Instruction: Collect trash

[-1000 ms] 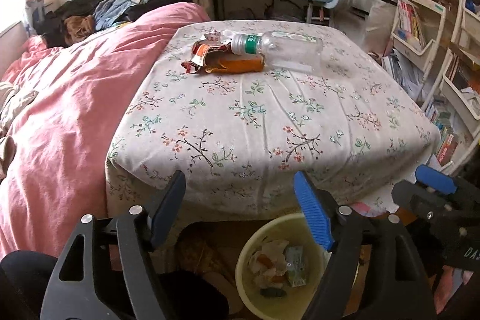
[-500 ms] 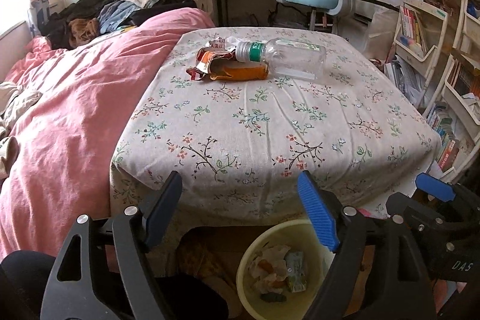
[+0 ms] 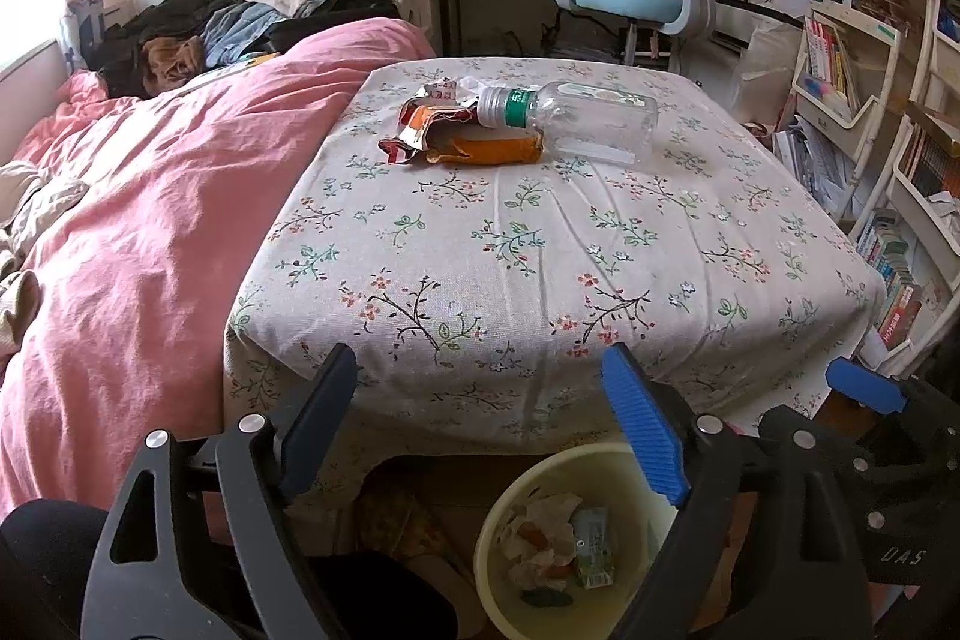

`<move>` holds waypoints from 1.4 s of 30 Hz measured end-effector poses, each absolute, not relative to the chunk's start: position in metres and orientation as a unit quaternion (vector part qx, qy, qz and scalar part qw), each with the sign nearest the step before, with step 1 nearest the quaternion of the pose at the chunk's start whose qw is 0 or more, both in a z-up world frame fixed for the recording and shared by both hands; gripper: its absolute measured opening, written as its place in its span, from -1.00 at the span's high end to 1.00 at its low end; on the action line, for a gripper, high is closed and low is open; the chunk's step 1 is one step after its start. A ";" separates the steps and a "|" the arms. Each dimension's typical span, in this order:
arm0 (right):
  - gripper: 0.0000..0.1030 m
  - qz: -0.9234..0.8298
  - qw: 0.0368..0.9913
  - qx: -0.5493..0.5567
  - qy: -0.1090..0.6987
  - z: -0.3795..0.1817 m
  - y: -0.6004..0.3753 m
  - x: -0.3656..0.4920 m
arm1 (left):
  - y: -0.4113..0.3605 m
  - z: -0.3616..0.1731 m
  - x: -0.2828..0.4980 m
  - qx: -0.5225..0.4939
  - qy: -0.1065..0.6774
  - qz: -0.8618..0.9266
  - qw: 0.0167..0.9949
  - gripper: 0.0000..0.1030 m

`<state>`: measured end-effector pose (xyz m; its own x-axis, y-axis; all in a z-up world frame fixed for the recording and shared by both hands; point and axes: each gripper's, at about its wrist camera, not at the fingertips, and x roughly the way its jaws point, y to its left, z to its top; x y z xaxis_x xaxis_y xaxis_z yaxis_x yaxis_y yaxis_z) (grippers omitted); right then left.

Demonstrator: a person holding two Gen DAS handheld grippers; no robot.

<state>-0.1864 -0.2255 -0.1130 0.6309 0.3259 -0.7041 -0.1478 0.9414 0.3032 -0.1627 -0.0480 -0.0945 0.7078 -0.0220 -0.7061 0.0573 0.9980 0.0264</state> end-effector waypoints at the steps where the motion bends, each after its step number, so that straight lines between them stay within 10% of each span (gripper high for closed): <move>1: -0.70 0.132 0.896 0.108 0.409 -0.113 -0.225 -0.186 | -0.048 -0.094 -0.163 0.022 0.382 -0.021 0.924 -0.58; 42: -0.72 0.135 0.895 0.093 0.414 -0.116 -0.220 -0.186 | -0.042 -0.095 -0.161 0.014 0.381 -0.003 0.924 -0.65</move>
